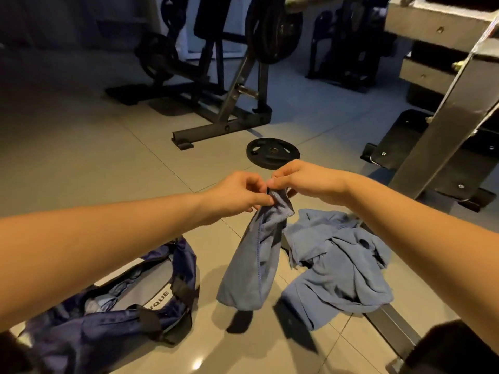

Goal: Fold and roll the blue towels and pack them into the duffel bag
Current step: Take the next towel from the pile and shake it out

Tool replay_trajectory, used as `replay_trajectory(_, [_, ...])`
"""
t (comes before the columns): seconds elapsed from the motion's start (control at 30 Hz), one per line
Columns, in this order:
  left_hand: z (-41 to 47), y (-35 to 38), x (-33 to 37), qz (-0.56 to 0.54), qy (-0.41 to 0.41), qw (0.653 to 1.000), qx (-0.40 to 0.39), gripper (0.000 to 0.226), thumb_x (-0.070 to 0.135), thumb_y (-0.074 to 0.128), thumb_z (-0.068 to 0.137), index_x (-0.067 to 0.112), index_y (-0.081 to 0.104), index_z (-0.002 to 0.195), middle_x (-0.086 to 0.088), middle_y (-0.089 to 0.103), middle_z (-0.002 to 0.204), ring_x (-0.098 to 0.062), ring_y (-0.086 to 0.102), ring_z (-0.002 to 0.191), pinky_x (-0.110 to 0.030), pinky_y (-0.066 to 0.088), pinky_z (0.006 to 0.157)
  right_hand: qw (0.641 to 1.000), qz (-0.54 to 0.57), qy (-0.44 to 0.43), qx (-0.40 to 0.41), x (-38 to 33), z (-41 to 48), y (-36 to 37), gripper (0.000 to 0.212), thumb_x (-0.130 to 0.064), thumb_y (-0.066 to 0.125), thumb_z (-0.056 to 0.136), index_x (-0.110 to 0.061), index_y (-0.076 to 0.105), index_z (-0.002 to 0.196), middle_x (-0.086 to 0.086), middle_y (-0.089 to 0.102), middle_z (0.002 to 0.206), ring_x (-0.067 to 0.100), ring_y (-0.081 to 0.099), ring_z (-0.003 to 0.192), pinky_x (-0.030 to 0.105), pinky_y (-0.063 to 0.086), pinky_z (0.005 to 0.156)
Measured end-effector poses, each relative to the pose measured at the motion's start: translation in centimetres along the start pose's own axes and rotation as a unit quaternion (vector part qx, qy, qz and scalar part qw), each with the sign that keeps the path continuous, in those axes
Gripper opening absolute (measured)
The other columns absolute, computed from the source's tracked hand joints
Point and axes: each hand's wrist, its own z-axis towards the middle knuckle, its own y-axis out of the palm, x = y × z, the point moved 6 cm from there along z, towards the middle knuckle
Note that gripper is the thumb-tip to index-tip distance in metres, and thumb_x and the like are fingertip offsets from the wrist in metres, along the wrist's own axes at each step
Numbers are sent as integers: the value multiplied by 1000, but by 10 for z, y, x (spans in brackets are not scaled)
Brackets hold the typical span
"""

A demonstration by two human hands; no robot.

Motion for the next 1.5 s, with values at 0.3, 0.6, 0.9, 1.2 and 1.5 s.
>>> replay_trajectory(0.3, [-27,-34,-53,-100,-83,992,-2,11,24,71,93,17,67,85,5,69,72,-10,63,71,-26,51,71,993,103,-7,64,-9,19,42,34,-26,59,100,-19,71,69,4,68,81,20,63,85,41,56,86])
replay_trajectory(0.6, [-41,-65,-87,-6,-102,994,31,10,9,68,91,4,76,95,1,72,86,-12,62,86,-27,50,71,994,62,31,88,1,20,45,33,-34,61,99,-4,69,88,6,61,77,14,55,75,27,44,69])
replay_trajectory(0.9, [-55,-67,-119,-7,-149,989,19,12,-1,62,90,-9,71,90,-12,70,79,-17,65,69,-29,58,64,975,16,127,184,44,5,24,38,-29,63,99,7,68,88,14,53,78,25,48,76,33,41,65])
replay_trajectory(1.2, [-80,-97,-140,11,-211,976,56,10,10,71,92,4,79,94,-9,75,87,-18,61,73,-32,53,68,951,0,192,241,61,2,18,44,-24,65,97,-14,45,59,8,37,64,19,37,61,32,32,55])
replay_trajectory(1.5, [-75,-110,-110,47,-94,982,158,33,13,71,94,12,64,125,-7,71,82,-12,65,73,-24,51,64,982,55,119,135,26,14,40,28,-31,67,96,-4,76,97,11,70,98,23,60,91,32,47,72])
